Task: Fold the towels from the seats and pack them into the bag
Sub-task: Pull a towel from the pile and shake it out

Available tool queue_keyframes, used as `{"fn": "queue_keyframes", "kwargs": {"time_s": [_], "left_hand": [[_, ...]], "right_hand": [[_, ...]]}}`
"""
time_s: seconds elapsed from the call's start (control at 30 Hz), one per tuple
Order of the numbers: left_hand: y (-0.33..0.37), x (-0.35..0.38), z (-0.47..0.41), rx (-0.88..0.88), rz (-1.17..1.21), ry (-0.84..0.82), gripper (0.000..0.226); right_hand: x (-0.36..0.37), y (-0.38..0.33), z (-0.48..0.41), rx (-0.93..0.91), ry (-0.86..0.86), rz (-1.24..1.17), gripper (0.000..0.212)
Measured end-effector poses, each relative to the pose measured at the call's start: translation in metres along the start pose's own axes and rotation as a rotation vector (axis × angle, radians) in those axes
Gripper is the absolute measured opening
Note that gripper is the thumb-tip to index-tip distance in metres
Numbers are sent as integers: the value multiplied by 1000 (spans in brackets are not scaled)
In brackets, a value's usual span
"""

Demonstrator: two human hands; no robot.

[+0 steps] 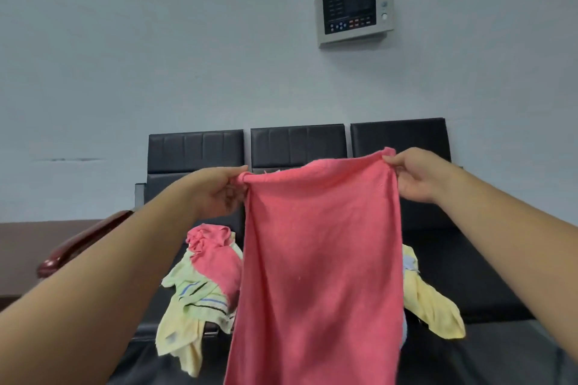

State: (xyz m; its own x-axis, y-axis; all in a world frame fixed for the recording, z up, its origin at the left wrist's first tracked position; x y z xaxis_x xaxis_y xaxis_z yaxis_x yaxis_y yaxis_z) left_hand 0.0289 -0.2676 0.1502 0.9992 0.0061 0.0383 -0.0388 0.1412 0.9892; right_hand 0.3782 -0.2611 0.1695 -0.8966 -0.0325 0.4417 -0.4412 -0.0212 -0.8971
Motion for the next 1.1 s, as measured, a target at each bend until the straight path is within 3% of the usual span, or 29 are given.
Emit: {"fn": "queue_keyframes", "kwargs": {"time_s": [0.1, 0.23, 0.33, 0.43, 0.5, 0.57, 0.77, 0.93, 1.1], "left_hand": [[-1, -9, -12, 72, -44, 164, 23], [-15, 2, -15, 68, 128, 85, 42], [-21, -8, -22, 97, -122, 178, 50], [-34, 3, -24, 62, -260, 35, 62], [-42, 6, -23, 46, -345, -40, 55], [-47, 0, -27, 70, -286, -39, 41], [-52, -39, -33, 135, 28, 242, 15], [-64, -41, -34, 104, -47, 234, 22], [-64, -52, -39, 168, -90, 265, 24]], "right_hand": [[-2, 14, -3, 17, 17, 166, 28], [4, 20, -5, -8, 35, 302, 14], [5, 17, -6, -63, 67, 399, 23], [0, 11, -7, -120, 129, 410, 25], [-2, 9, -7, -157, 135, 472, 26], [-6, 6, -5, -212, 159, 569, 22], [-33, 1, -7, -308, 299, 800, 32], [-30, 12, -9, -307, 266, 1082, 20], [-36, 22, -17, -244, 262, 975, 14]]}}
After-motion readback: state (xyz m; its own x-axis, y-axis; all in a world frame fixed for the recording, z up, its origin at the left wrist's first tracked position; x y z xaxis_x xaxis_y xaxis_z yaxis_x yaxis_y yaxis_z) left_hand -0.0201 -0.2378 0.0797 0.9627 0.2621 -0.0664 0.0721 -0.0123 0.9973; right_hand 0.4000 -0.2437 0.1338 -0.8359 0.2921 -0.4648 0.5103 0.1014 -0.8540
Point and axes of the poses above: each hand's wrist, its own z-axis away from the middle knuckle, its own x-axis out of the palm, y = z × x, the point moved 10 cm from there along -z, towards the middle knuckle, and after that the axes turned 1 degree about -z, right-handed, at the moved point
